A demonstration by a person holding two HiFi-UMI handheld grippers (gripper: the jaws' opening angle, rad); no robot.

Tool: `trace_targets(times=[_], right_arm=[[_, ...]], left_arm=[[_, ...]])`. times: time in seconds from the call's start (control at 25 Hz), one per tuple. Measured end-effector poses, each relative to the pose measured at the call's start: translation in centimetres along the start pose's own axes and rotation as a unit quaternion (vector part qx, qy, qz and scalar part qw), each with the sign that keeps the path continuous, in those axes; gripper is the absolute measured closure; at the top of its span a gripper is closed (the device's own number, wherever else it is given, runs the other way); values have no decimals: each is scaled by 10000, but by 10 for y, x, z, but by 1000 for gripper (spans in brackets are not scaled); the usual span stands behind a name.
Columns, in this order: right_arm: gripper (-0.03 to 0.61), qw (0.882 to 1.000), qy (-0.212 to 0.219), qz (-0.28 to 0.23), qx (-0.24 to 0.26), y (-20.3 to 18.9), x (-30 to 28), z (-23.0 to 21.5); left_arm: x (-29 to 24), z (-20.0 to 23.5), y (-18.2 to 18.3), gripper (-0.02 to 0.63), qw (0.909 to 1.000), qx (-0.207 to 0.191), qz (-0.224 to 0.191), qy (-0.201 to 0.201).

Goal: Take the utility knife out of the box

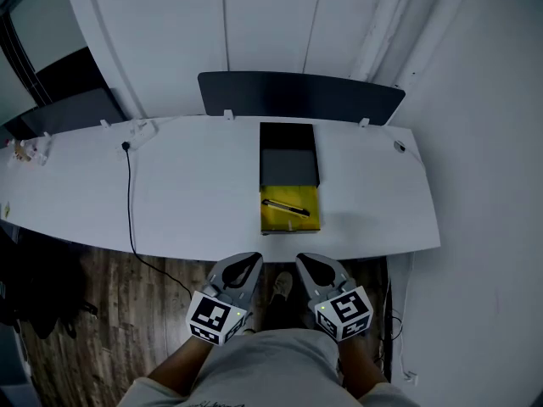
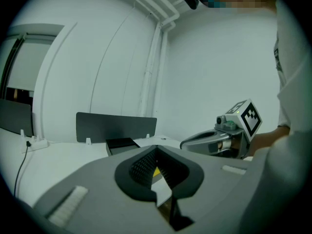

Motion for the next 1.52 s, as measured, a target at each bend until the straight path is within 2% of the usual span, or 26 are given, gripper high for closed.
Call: trace_targets(times=[0.88, 1.2, 1.52], right_arm=[[563, 9979, 572, 35, 307, 56, -93, -127], [563, 9970, 712, 126, 274, 58, -112, -132], [563, 9979, 554, 209, 248, 64, -127, -122]], left_arm=[[-129, 61, 48, 614, 9980, 72, -76, 618], [-138, 76, 50, 614, 9974, 109, -15, 713], [-134, 99, 52, 614, 9986, 104, 77, 519]])
Point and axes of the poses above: the fingertips, and each gripper's own axes: x backward along the fingers, z to its left, y out of its top, the point moved 6 cm from there along x, backward along the fingers, and after that the axes turned 7 degrees about -y, right-handed, at the moved point
